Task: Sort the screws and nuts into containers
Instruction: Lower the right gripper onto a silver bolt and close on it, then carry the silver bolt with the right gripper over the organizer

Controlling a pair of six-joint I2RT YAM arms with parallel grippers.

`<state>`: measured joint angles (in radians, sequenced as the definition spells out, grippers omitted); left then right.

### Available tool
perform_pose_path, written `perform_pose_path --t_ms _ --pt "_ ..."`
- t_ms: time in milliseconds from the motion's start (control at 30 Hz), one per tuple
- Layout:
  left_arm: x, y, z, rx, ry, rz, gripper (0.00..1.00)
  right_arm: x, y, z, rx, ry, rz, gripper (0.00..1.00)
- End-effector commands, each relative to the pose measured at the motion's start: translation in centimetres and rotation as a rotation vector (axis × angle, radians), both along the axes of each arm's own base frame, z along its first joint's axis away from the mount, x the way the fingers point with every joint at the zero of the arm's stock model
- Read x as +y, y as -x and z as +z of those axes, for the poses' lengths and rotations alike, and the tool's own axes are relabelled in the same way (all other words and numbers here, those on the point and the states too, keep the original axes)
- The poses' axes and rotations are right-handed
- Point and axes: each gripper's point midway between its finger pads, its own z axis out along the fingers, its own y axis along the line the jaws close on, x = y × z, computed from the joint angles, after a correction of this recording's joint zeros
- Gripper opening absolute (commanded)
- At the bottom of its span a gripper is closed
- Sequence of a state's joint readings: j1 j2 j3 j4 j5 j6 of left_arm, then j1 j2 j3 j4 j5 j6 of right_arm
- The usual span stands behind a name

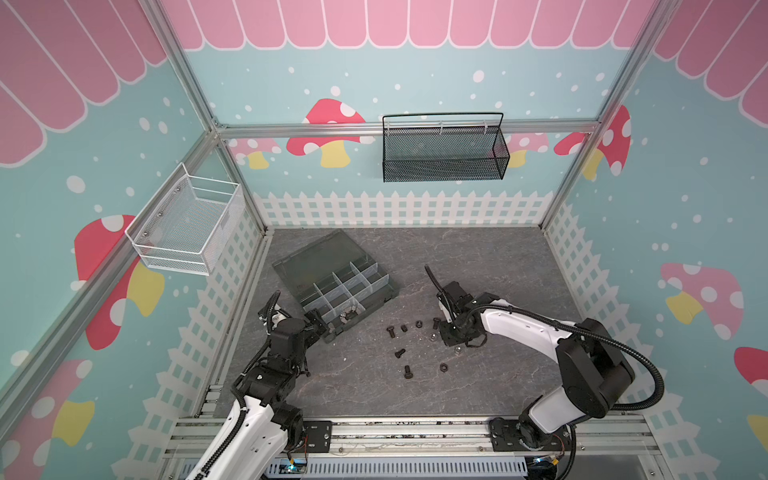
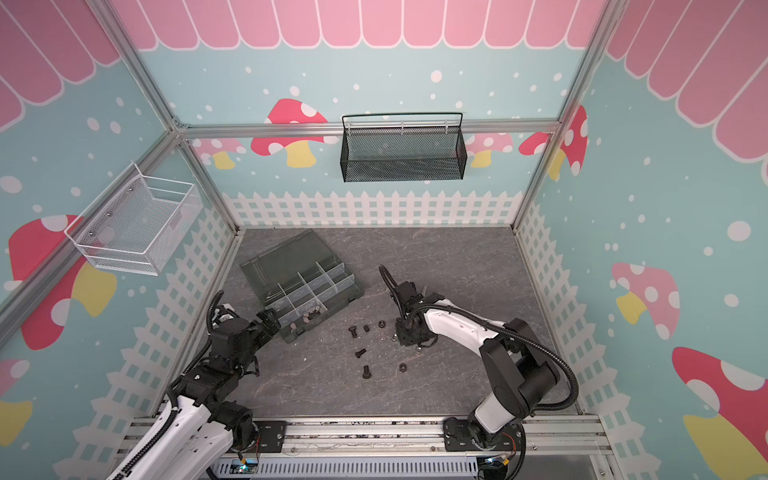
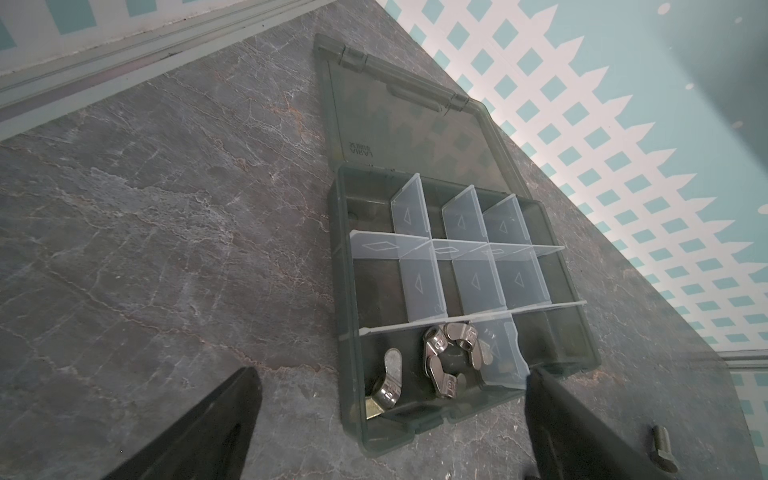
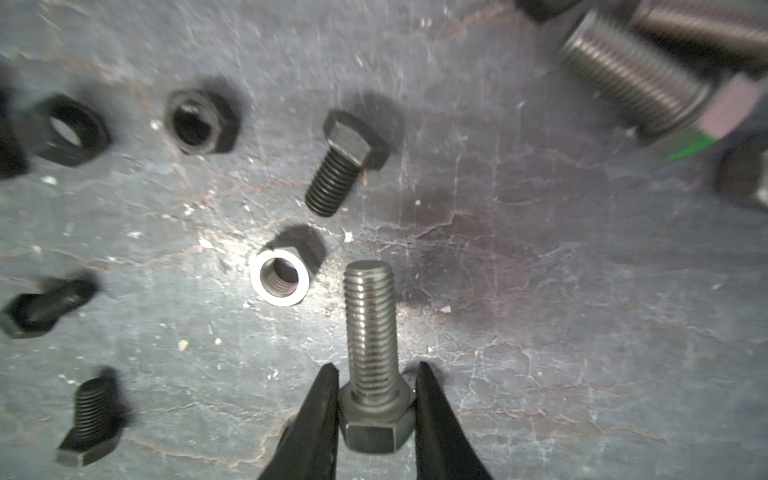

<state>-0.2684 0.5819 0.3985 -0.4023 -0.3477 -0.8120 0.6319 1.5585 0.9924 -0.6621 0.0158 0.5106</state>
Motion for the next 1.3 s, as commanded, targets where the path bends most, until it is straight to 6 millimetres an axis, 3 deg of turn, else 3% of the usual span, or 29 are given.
perform_pose_path --t_ms 0,167,467,667,733,1033,1267 --pt "0.3 0.0 -0.7 0.006 0.022 0.026 1.0 2.1 -2.0 3.8 -0.109 -0.065 0.003 0.02" --pt "0.0 -0.2 -0.9 0.017 0.028 0.017 1.0 6.8 -4.2 6.0 -0.182 -0.184 0.092 0.02" --pt "-0.2 -0.4 -0.9 0.004 0.035 0.005 1.0 12.9 -9.2 7.1 -0.269 -0.274 0.106 0.01" --pt "-0.2 -0.4 -0.6 0.003 0.029 0.002 1.0 16.1 -11.5 7.3 -0.293 -0.342 0.084 0.02" --pt "-0.2 -0.4 -0.6 0.004 0.028 0.001 1.0 16.9 -12.0 6.3 -0.277 -0.349 0.077 0.02" --pt "-0.2 -0.5 -0.4 0.007 0.011 -0.008 1.0 19.1 -13.4 5.1 -0.249 -0.398 0.061 0.05" --pt "-0.2 -0.4 -0.6 0.009 0.009 -0.008 1.0 20.0 -13.9 4.1 -0.23 -0.419 0.057 0.14"
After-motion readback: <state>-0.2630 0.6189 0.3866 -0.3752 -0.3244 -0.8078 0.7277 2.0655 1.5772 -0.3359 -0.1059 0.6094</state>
